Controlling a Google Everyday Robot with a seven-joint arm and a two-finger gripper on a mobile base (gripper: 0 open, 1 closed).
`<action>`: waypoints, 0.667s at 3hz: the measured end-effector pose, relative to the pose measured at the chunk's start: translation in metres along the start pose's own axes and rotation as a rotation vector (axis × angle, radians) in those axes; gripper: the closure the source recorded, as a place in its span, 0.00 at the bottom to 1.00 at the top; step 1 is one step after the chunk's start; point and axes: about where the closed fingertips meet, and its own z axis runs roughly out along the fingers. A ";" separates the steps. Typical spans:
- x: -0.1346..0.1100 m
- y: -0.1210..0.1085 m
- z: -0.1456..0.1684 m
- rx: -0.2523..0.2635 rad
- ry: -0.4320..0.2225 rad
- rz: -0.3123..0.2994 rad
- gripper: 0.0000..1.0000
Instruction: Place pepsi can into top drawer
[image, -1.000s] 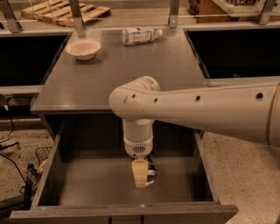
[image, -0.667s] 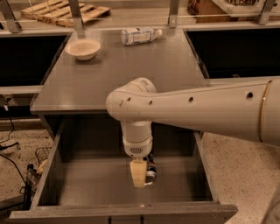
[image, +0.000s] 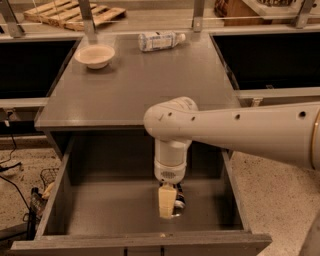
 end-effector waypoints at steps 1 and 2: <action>0.015 0.000 0.009 -0.031 -0.025 -0.069 1.00; 0.015 0.000 0.009 -0.031 -0.025 -0.069 1.00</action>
Offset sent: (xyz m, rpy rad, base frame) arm -0.0035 -0.0120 -0.0073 0.0367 0.0216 0.0424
